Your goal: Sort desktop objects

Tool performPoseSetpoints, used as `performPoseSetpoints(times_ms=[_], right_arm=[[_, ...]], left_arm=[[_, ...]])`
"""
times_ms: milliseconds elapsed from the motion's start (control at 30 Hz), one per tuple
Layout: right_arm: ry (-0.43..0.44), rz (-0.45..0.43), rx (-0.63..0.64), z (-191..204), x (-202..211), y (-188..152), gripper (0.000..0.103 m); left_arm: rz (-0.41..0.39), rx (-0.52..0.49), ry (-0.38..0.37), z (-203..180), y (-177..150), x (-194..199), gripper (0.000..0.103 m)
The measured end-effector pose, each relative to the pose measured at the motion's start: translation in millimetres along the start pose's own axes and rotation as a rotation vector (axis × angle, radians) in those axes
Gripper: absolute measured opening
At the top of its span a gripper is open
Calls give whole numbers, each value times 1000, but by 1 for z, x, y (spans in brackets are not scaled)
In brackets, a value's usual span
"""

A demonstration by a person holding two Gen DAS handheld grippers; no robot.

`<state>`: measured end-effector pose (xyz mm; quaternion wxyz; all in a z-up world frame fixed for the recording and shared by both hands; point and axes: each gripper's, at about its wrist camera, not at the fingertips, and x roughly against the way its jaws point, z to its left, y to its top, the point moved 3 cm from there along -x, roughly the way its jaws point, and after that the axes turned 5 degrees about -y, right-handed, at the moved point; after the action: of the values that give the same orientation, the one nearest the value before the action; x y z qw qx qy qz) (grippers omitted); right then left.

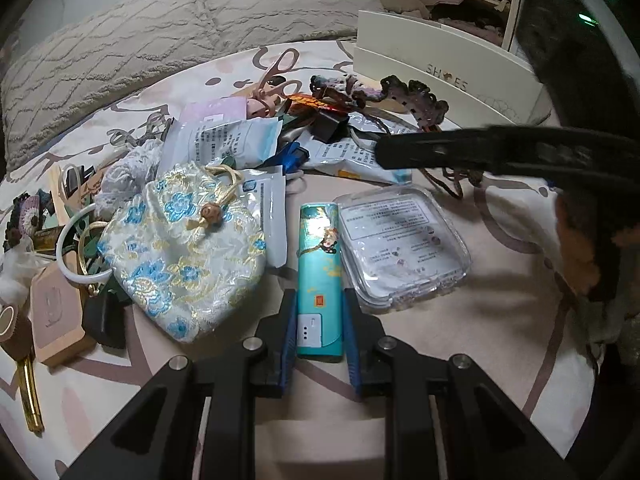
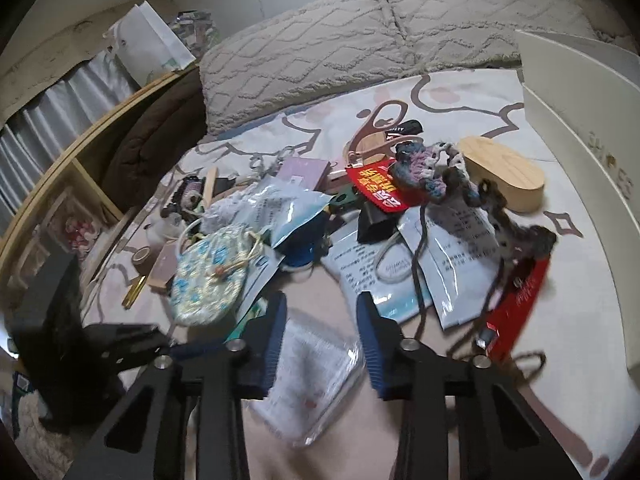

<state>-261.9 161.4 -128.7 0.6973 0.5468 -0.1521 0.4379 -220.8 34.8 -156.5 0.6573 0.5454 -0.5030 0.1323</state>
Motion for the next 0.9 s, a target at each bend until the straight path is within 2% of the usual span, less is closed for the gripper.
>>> performPoseSetpoints(times_ms=[167,300,533,767,900], right_arm=[[15,66,24,7,-26,-3,17],[6,79,68,17,-29,-14,17],[61,99,34,12,-20,-32,17],[75,101,34,12,-6,-45,17],[41,48,40,6,18,-46,17]], left_arm=[[-2,11,-8,1,-1,1,22],[2,13,-8,1,-3,1,22],[7,7,-28,-9,-10,4,22],[16,38,-45,-16,-17,10,22],[21,74,-57,-23,-23,18,22]])
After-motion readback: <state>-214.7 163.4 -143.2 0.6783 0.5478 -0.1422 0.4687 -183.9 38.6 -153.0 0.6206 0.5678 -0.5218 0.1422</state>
